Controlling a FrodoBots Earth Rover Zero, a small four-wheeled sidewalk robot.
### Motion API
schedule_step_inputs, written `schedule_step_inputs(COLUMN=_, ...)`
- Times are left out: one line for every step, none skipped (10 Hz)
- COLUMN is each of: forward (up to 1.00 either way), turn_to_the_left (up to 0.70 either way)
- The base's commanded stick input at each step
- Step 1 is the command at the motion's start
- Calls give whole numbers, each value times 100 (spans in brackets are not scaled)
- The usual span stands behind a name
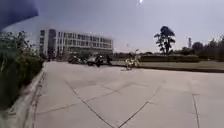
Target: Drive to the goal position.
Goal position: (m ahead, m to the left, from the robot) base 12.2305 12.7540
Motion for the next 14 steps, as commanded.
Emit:
schedule_step_inputs(forward=0, turn_to_the_left=0)
schedule_step_inputs(forward=0, turn_to_the_left=0)
schedule_step_inputs(forward=0, turn_to_the_left=0)
schedule_step_inputs(forward=0, turn_to_the_left=0)
schedule_step_inputs(forward=0, turn_to_the_left=0)
schedule_step_inputs(forward=0, turn_to_the_left=0)
schedule_step_inputs(forward=0, turn_to_the_left=2)
schedule_step_inputs(forward=2, turn_to_the_left=57)
schedule_step_inputs(forward=60, turn_to_the_left=38)
schedule_step_inputs(forward=70, turn_to_the_left=35)
schedule_step_inputs(forward=70, turn_to_the_left=35)
schedule_step_inputs(forward=70, turn_to_the_left=35)
schedule_step_inputs(forward=70, turn_to_the_left=35)
schedule_step_inputs(forward=70, turn_to_the_left=35)
